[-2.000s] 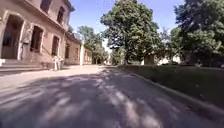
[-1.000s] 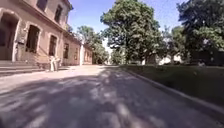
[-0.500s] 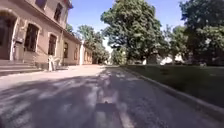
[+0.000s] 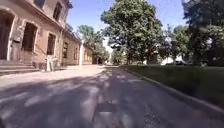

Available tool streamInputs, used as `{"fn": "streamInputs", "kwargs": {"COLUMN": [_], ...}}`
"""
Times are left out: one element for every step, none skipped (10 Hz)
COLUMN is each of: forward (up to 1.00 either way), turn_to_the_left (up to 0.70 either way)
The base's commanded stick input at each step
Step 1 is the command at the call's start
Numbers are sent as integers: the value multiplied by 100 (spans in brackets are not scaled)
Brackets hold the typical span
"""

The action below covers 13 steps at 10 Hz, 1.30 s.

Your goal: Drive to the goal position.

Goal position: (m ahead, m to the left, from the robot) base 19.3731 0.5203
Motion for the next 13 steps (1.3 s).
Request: {"fn": "streamInputs", "kwargs": {"forward": [70, 70, 70, 70, 70, 70, 70, 70, 70, 70, 70, 70, 70], "turn_to_the_left": [0, 0, 0, 0, 0, 0, 0, 0, 0, 0, 0, 0, 0]}}
